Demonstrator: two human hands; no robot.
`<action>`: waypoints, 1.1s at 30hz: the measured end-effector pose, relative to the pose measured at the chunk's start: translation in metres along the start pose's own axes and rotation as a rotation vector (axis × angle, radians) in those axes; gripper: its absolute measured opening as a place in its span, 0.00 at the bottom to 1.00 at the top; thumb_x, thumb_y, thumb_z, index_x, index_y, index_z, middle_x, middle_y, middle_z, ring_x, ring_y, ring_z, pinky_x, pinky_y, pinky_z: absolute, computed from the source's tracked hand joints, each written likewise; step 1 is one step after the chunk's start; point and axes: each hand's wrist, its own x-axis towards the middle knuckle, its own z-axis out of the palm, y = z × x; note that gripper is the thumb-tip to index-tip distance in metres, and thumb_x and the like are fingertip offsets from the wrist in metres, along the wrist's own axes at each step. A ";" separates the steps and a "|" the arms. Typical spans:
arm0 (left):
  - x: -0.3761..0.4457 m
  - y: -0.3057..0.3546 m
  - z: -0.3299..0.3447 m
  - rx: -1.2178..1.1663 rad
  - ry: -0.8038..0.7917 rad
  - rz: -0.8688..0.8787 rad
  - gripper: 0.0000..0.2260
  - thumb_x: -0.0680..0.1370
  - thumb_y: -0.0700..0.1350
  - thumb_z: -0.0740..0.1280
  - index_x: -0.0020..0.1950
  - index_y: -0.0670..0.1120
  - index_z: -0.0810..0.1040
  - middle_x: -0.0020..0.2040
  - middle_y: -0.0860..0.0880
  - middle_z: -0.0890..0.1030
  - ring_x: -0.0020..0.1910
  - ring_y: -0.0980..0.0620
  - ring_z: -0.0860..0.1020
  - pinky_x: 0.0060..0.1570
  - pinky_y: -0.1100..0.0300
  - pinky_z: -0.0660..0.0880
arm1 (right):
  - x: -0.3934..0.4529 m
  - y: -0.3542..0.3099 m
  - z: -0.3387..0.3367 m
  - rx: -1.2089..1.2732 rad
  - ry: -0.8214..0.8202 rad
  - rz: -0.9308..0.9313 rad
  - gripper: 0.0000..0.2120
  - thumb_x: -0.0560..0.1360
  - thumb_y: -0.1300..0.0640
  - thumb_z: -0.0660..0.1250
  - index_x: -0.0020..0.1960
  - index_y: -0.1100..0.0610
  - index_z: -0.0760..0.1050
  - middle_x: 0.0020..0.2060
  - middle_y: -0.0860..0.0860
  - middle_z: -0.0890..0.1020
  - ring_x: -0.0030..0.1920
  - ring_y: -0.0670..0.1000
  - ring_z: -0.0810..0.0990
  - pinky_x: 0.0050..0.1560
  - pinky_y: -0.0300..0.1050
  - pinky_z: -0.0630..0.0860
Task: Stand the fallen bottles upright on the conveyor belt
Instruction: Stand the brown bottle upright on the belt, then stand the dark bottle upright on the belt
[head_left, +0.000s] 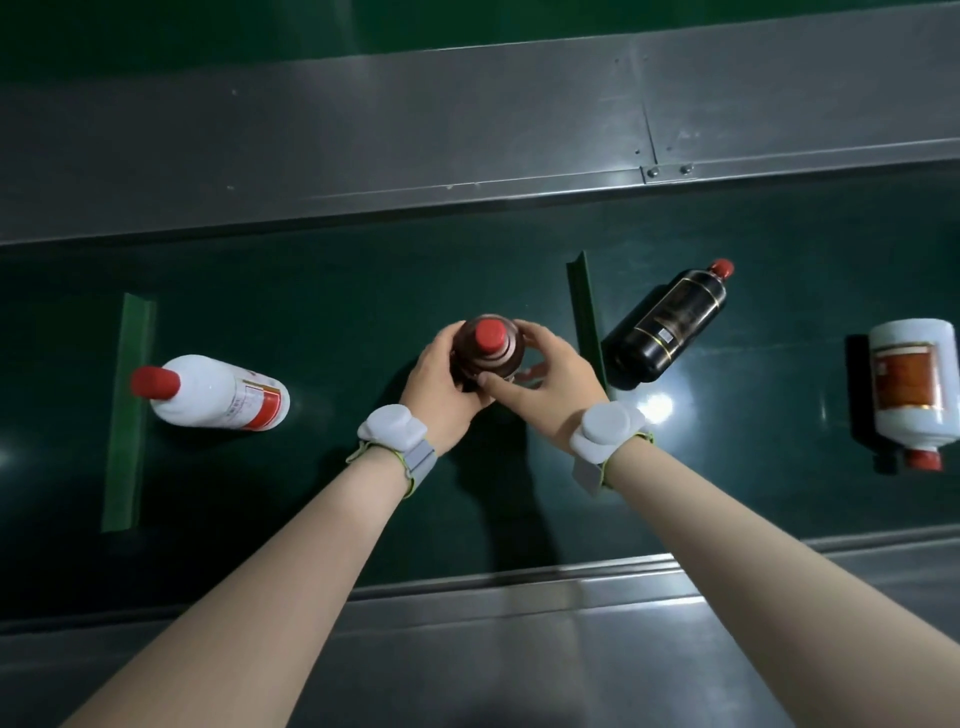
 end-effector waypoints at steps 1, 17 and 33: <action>-0.002 0.001 0.001 -0.017 0.009 -0.002 0.34 0.74 0.35 0.80 0.78 0.50 0.74 0.72 0.46 0.81 0.69 0.46 0.81 0.67 0.56 0.79 | -0.002 0.001 -0.002 0.010 0.001 0.005 0.37 0.71 0.38 0.78 0.77 0.44 0.71 0.67 0.46 0.80 0.52 0.44 0.85 0.59 0.49 0.83; -0.033 0.006 0.050 0.368 -0.254 -0.290 0.27 0.82 0.59 0.70 0.29 0.50 0.64 0.27 0.52 0.66 0.30 0.46 0.67 0.35 0.54 0.62 | 0.014 0.055 -0.143 -0.251 0.349 0.522 0.33 0.75 0.35 0.69 0.72 0.54 0.72 0.64 0.58 0.81 0.60 0.62 0.82 0.65 0.59 0.78; 0.014 0.116 0.170 0.132 0.051 -0.042 0.16 0.83 0.57 0.72 0.65 0.48 0.81 0.60 0.51 0.85 0.62 0.48 0.84 0.60 0.56 0.76 | 0.073 0.133 -0.158 0.421 0.165 0.691 0.50 0.53 0.31 0.81 0.67 0.57 0.75 0.58 0.59 0.85 0.57 0.64 0.86 0.59 0.62 0.84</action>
